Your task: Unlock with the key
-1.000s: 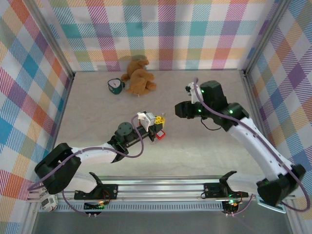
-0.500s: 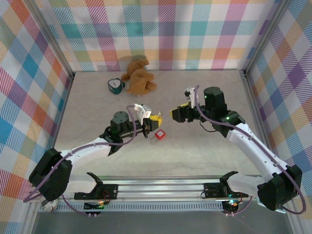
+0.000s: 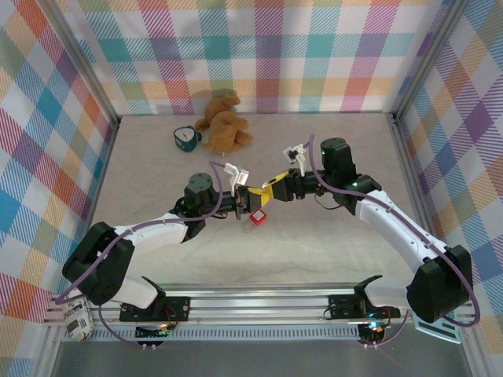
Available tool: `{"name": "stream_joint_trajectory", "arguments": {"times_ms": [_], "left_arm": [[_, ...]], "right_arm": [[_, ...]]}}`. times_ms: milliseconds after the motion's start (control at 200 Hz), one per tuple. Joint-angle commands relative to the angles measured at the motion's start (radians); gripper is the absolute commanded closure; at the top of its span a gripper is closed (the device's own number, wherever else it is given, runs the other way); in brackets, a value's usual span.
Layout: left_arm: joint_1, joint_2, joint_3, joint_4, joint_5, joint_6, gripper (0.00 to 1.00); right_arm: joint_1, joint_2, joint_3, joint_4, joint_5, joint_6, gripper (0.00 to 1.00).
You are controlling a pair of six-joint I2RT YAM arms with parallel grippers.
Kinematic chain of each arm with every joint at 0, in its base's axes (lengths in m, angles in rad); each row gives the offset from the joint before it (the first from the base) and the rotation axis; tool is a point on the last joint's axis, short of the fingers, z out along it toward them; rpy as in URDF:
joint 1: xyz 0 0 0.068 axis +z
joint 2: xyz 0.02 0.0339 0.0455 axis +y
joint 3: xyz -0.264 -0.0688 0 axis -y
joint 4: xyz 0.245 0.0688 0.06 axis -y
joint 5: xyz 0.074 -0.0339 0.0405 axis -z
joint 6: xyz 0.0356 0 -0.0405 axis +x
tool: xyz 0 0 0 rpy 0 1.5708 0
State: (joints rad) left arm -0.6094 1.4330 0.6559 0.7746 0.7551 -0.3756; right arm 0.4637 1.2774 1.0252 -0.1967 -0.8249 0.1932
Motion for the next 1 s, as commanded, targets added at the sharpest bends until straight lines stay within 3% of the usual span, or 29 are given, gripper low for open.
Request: {"name": "stream_joint_trajectory", "arguments": {"times_ms": [0,310,510,680,885,990], "left_arm": [[0.012,0.005,0.037,0.091,0.051,-0.034,1.00],[0.011,0.009,0.037,0.072,0.075,-0.030,1.00],[0.011,-0.013,0.033,-0.012,0.056,0.034,1.00],[0.011,-0.011,0.037,-0.017,0.065,0.036,1.00],[0.011,-0.007,0.041,-0.009,0.075,0.019,1.00],[0.011,-0.004,0.043,-0.003,0.084,0.007,1.00]], "right_arm": [[-0.003,0.015,0.021,0.024,-0.049,-0.016,0.47],[-0.007,0.025,0.038,-0.044,0.074,-0.064,0.47],[-0.015,-0.046,0.044,-0.111,0.361,-0.074,0.39],[-0.013,-0.016,0.038,-0.101,0.240,-0.064,0.36],[-0.013,0.020,0.041,-0.038,0.051,-0.050,0.40],[-0.010,0.042,0.040,-0.031,0.021,-0.066,0.44]]}}
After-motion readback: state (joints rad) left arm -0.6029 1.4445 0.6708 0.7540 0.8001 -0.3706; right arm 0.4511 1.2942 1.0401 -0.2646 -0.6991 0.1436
